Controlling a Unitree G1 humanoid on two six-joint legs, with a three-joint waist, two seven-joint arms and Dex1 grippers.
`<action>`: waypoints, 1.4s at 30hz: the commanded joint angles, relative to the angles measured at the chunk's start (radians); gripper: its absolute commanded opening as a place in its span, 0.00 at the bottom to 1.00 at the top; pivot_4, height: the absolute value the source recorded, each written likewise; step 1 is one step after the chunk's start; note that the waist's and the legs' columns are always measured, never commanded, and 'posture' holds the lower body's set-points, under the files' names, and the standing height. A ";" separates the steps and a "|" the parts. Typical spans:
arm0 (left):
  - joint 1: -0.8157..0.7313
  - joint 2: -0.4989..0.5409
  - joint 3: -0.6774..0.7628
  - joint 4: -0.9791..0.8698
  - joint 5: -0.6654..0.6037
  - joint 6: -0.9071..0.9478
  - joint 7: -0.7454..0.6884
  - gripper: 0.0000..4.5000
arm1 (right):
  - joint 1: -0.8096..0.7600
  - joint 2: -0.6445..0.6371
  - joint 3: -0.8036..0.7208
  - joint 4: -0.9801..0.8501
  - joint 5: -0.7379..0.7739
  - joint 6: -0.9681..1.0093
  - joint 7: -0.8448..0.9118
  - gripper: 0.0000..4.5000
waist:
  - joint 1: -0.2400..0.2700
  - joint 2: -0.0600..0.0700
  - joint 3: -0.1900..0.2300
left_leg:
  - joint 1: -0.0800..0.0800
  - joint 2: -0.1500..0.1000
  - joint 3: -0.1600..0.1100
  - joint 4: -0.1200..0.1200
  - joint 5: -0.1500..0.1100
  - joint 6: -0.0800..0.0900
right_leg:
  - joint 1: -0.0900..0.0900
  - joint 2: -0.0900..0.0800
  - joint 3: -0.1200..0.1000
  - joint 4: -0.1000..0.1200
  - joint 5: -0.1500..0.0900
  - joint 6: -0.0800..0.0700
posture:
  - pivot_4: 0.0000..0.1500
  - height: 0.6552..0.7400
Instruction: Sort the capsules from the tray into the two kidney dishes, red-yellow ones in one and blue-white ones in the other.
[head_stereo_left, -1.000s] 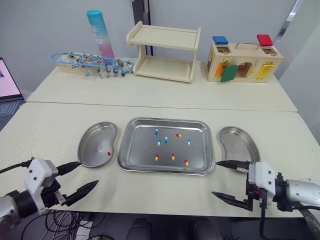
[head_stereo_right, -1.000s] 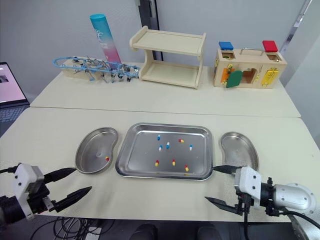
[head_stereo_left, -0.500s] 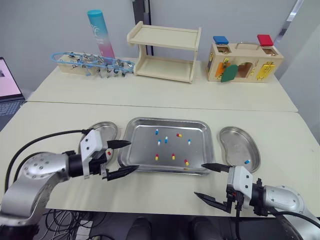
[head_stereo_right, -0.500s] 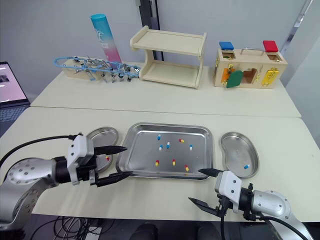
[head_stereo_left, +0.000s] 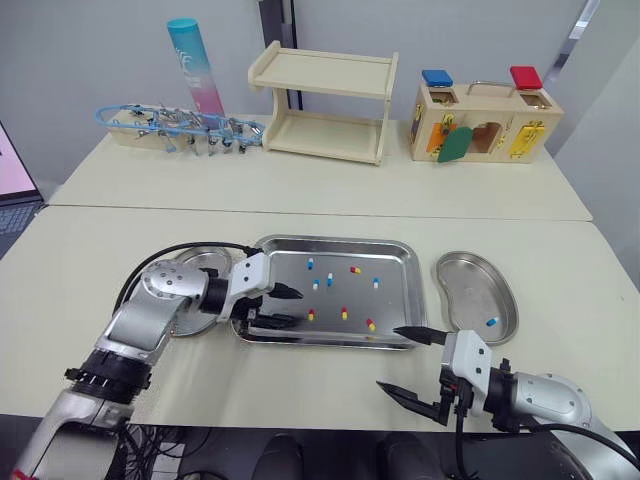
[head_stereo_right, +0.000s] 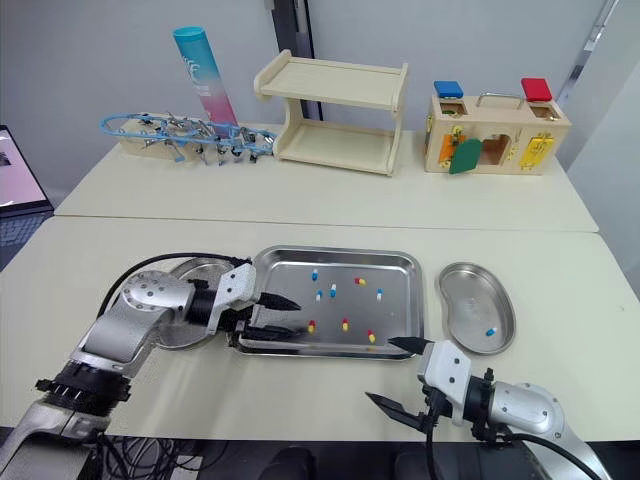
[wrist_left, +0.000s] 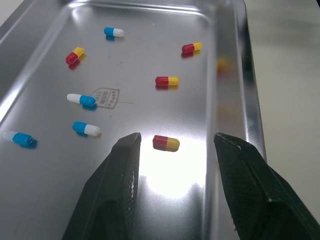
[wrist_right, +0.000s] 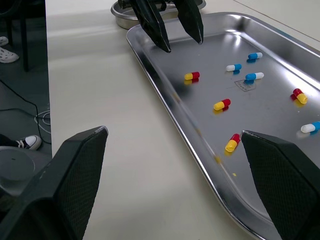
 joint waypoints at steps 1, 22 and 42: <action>-0.044 -0.026 -0.024 0.061 0.043 -0.048 -0.011 0.52 | 0.012 0.006 0.001 -0.034 0.002 -0.017 -0.009 1.00 | 0.000 0.000 0.000 | 0.000 0.000 0.000 0.000 0.000 0.000 | 0.000 0.000 0.000 0.000 0.000 0.000 | 1.00 1.00; -0.117 -0.140 -0.084 0.235 0.151 -0.169 -0.043 0.52 | 0.043 0.004 0.006 -0.037 -0.006 -0.030 -0.017 1.00 | 0.000 0.000 0.000 | -0.001 0.000 -0.001 0.004 0.000 0.000 | 0.001 0.000 0.000 0.001 0.000 0.000 | 1.00 1.00; -0.121 -0.151 -0.076 0.231 0.144 -0.122 -0.067 0.10 | 0.009 0.009 0.012 -0.038 0.004 -0.006 -0.021 1.00 | 0.000 0.000 0.000 | 0.000 0.000 -0.001 0.004 0.000 0.001 | 0.002 0.000 -0.001 0.001 0.000 0.000 | 1.00 1.00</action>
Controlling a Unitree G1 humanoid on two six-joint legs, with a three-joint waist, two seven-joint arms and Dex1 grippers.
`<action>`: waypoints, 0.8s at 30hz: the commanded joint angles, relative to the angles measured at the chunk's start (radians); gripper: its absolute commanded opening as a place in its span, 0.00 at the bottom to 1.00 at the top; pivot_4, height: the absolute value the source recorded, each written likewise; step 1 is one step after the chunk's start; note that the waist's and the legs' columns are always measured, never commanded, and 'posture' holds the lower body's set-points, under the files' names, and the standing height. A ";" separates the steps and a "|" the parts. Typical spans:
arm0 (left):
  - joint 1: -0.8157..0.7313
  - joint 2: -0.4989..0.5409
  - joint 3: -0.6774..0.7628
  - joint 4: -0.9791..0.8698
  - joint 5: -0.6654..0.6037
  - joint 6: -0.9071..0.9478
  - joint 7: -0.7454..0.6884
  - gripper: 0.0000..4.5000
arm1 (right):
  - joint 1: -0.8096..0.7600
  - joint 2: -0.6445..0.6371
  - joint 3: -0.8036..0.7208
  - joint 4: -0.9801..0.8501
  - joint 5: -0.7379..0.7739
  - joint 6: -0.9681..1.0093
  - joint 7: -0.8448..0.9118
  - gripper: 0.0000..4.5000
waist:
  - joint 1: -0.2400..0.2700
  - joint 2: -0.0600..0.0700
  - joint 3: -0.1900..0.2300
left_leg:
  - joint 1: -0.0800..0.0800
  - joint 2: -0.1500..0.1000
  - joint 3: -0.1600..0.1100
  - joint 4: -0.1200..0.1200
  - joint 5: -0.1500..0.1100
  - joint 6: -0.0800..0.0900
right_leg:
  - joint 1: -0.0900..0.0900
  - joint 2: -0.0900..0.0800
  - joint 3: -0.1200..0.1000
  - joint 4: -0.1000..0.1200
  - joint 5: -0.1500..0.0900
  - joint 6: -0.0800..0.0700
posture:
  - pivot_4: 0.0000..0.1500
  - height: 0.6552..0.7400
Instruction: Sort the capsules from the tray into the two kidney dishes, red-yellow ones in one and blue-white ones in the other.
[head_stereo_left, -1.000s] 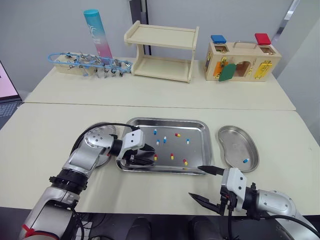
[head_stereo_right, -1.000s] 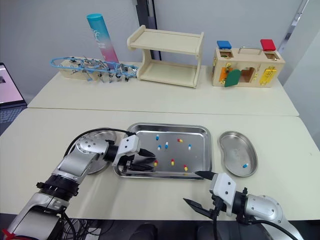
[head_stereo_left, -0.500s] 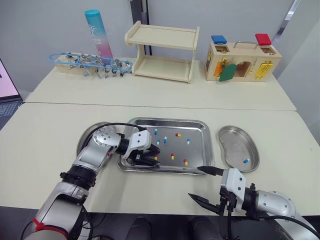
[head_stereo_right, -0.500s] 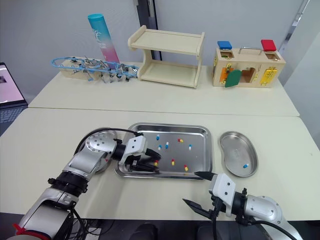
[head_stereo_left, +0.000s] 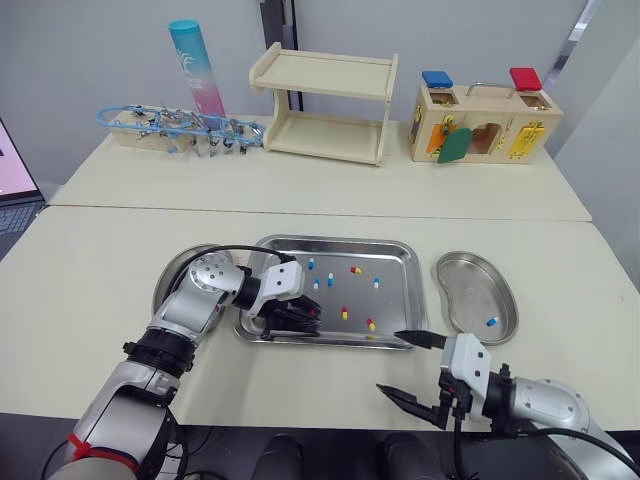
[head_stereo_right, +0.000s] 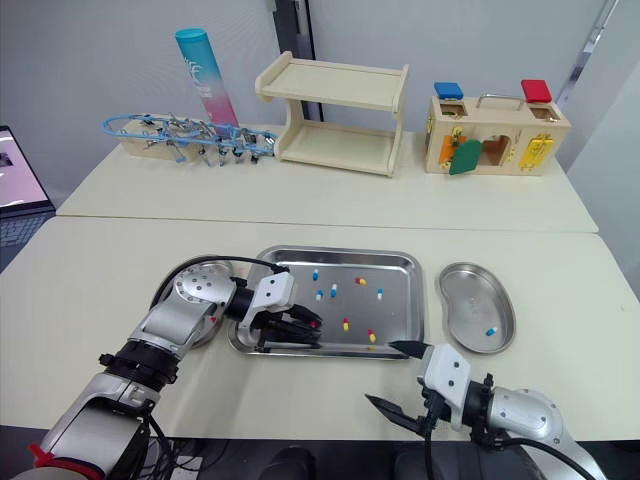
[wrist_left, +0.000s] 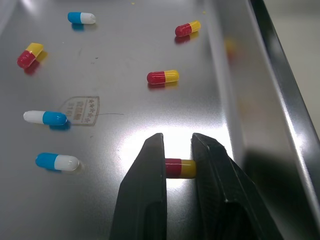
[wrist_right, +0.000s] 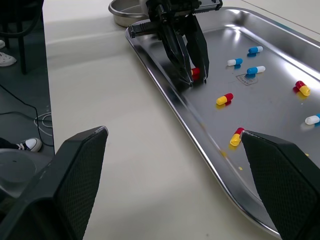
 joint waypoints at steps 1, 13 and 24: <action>0.005 0.005 0.018 -0.037 -0.018 0.039 -0.001 0.10 | -0.013 0.003 0.003 -0.037 0.004 -0.005 -0.004 1.00 | 0.000 0.000 0.000 | 0.000 0.000 0.000 0.000 0.000 0.000 | 0.000 0.000 0.000 0.000 0.000 0.000 | 1.00 1.00; 0.223 0.227 0.388 -0.483 -0.259 0.442 0.171 0.10 | -0.128 0.015 0.044 0.021 0.012 -0.019 0.042 1.00 | -0.012 0.001 0.001 | 0.000 0.000 -0.001 0.000 0.000 0.000 | -0.001 0.000 0.000 0.001 0.000 0.000 | 1.00 1.00; 0.604 0.188 0.783 -0.668 -0.288 0.611 0.540 0.10 | -0.314 0.089 0.122 0.159 0.020 -0.049 0.126 1.00 | -0.004 0.002 0.002 | 0.000 0.002 0.000 0.000 0.000 0.000 | -0.001 0.001 0.001 0.001 0.000 0.000 | 1.00 1.00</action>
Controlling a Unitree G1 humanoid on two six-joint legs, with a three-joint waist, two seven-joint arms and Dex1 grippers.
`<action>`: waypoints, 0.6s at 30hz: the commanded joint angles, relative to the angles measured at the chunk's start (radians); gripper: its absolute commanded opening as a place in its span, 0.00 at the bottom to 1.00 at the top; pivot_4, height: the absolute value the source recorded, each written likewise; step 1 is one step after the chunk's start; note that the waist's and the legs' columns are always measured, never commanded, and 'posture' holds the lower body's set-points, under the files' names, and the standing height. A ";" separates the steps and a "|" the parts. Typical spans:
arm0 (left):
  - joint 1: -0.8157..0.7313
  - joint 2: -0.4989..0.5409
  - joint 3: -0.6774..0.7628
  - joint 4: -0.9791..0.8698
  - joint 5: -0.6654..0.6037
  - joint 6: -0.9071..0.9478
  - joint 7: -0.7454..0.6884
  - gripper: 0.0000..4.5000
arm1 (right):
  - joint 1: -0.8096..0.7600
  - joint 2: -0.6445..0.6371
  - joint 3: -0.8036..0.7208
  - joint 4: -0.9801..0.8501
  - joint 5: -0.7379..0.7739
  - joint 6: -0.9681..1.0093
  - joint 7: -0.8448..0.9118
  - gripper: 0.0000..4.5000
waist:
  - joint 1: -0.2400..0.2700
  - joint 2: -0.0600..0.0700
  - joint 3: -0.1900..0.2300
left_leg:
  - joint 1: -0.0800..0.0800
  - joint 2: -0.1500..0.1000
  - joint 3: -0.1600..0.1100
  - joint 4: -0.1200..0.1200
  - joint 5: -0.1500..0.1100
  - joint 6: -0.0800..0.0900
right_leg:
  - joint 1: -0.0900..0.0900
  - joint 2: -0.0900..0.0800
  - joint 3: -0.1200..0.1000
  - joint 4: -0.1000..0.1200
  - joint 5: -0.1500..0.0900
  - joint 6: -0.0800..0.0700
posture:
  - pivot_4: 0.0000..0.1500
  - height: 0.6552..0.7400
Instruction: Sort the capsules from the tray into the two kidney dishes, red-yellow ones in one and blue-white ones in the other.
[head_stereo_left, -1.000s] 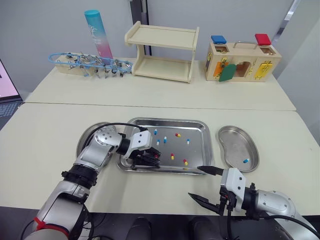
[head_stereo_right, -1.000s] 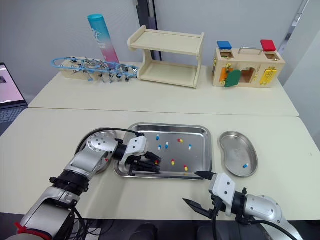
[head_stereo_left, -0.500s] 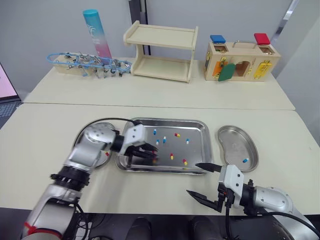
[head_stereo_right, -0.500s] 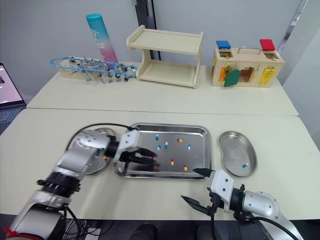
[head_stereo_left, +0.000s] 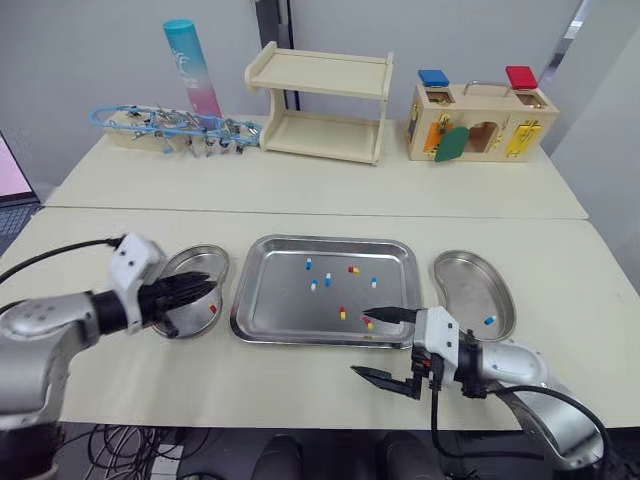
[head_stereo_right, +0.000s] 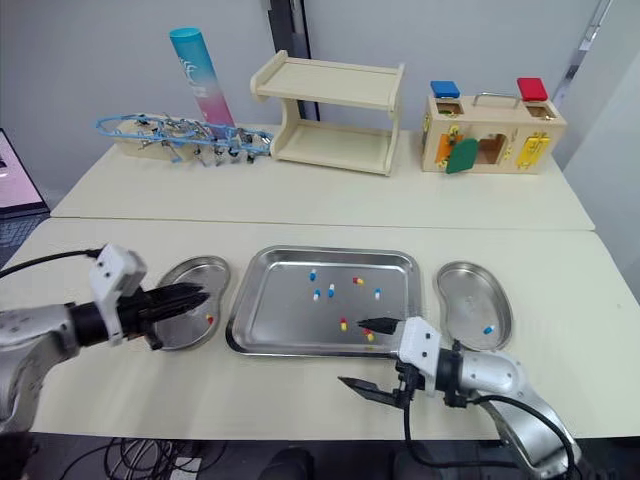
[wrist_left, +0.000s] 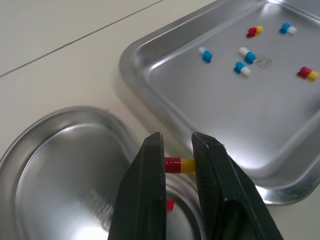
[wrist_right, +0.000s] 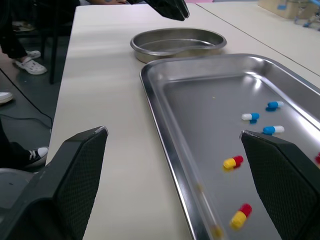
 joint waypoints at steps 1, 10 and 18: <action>0.028 -0.032 0.053 -0.050 0.009 0.007 0.114 0.10 | -0.023 0.010 0.005 0.007 0.012 -0.029 0.026 1.00 | 0.009 0.000 0.000 | 0.000 0.000 0.000 0.000 0.000 0.000 | 0.000 0.000 0.000 0.000 0.000 0.000 | 1.00 1.00; 0.052 -0.072 0.086 -0.055 -0.022 0.037 0.264 0.32 | -0.041 0.010 0.003 0.037 0.009 -0.046 0.050 1.00 | 0.009 0.000 0.000 | 0.000 0.001 0.000 0.000 0.000 0.000 | 0.000 0.000 0.000 0.000 0.000 0.000 | 1.00 1.00; 0.060 -0.061 0.121 -0.092 -0.067 0.042 0.293 0.83 | -0.047 0.008 -0.003 0.042 0.010 -0.045 0.054 1.00 | 0.009 0.000 0.000 | 0.000 0.001 0.000 0.000 0.000 0.000 | 0.000 0.001 0.000 0.000 0.000 -0.001 | 1.00 1.00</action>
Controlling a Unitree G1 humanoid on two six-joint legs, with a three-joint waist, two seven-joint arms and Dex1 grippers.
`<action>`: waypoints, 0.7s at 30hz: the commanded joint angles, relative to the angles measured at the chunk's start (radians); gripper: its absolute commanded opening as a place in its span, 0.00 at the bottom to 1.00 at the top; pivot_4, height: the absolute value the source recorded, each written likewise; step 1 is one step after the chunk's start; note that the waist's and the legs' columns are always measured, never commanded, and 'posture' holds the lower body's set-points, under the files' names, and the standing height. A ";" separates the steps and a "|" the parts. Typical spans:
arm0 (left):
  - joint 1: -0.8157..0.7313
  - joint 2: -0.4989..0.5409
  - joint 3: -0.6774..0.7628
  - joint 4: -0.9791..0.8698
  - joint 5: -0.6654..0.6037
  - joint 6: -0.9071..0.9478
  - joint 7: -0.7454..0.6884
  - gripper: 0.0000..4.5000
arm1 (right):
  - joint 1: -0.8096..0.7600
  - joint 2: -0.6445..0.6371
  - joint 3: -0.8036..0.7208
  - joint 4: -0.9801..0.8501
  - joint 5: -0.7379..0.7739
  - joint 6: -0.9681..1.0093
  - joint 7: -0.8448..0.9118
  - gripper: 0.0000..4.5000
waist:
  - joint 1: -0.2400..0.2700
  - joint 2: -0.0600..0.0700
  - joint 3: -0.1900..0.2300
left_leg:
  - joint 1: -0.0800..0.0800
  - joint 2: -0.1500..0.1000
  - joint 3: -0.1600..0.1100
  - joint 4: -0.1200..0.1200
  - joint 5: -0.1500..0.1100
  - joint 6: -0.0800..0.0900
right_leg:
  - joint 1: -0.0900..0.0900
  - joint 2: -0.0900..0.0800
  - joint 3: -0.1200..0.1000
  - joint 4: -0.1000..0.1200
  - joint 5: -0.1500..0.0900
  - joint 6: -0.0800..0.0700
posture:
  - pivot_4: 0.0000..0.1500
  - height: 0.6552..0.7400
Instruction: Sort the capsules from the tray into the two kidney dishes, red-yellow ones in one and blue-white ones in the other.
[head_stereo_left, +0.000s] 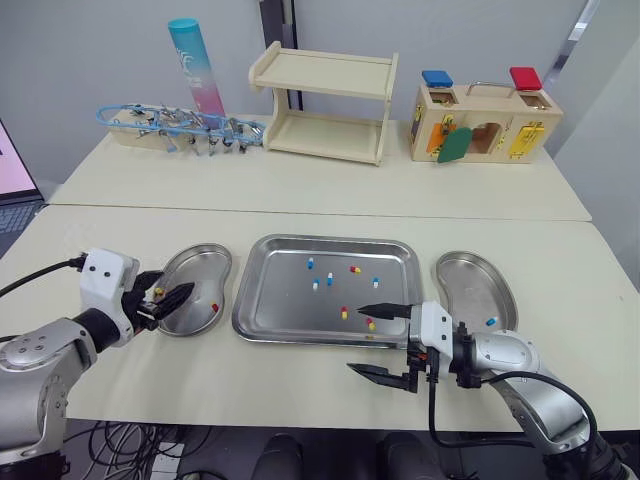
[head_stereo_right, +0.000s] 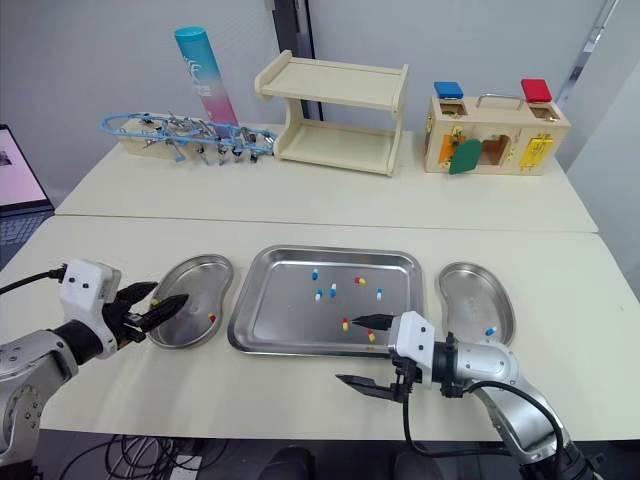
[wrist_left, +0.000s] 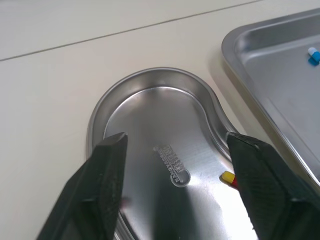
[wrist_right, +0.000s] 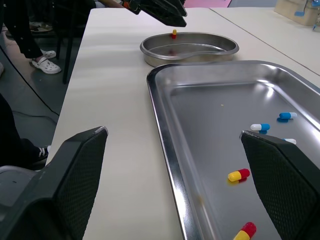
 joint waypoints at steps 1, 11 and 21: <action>0.015 0.023 0.060 -0.052 -0.028 0.002 0.000 0.83 | -0.011 0.001 -0.013 -0.013 0.010 -0.020 0.009 1.00 | 0.000 0.000 0.000 | 0.000 0.000 0.000 0.000 0.000 0.000 | 0.000 0.000 0.000 0.000 0.000 0.000 | 1.00 1.00; 0.223 0.058 0.276 -0.002 -0.049 -0.116 -0.130 0.83 | 0.011 -0.089 -0.150 -0.041 0.045 0.000 0.017 1.00 | 0.000 0.000 0.000 | 0.000 0.001 0.001 0.000 0.000 0.000 | 0.000 0.001 0.000 -0.001 0.000 -0.001 | 1.00 1.00; 0.347 0.073 0.358 0.309 0.008 -0.348 -0.220 1.00 | 0.212 -0.412 -0.602 0.175 0.078 -0.098 0.218 1.00 | 0.006 0.000 0.000 | 0.000 0.001 0.003 0.000 -0.001 0.000 | 0.000 0.001 0.001 -0.003 0.000 -0.001 | 1.00 1.00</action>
